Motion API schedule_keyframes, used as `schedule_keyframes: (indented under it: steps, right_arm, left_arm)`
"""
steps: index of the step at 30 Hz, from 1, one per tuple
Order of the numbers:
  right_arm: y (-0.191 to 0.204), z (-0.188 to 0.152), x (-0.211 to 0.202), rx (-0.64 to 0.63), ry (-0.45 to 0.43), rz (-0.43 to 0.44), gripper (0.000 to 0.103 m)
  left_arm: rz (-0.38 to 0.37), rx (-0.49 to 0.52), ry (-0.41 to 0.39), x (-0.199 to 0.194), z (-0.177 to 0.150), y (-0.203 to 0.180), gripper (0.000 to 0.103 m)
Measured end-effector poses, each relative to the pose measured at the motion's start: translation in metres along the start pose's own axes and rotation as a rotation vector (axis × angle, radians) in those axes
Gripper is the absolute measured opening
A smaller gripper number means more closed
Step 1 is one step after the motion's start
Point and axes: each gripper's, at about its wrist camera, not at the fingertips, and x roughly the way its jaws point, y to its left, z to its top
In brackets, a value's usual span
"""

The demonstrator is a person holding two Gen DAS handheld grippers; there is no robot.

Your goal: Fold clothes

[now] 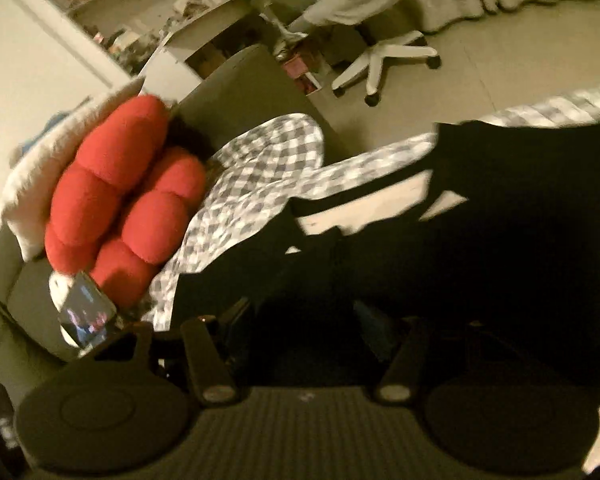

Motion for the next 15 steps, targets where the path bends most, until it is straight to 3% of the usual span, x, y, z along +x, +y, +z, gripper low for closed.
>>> schedule_keyframes:
  steps: [6,10,15]
  right_arm:
    - [0.034,-0.003,0.023,-0.071,0.017,0.042,0.054]
    - [0.048,-0.005,0.020,-0.097,0.012,0.103,0.054]
    - [0.063,-0.007,0.016,-0.127,0.002,0.170,0.055]
  left_arm:
    - [0.035,-0.029,-0.008,-0.002,0.004,0.010,0.013]
    - [0.063,-0.102,-0.006,-0.004,0.009,0.027,0.013]
    - [0.077,-0.113,-0.030,-0.009,0.011,0.034,0.013]
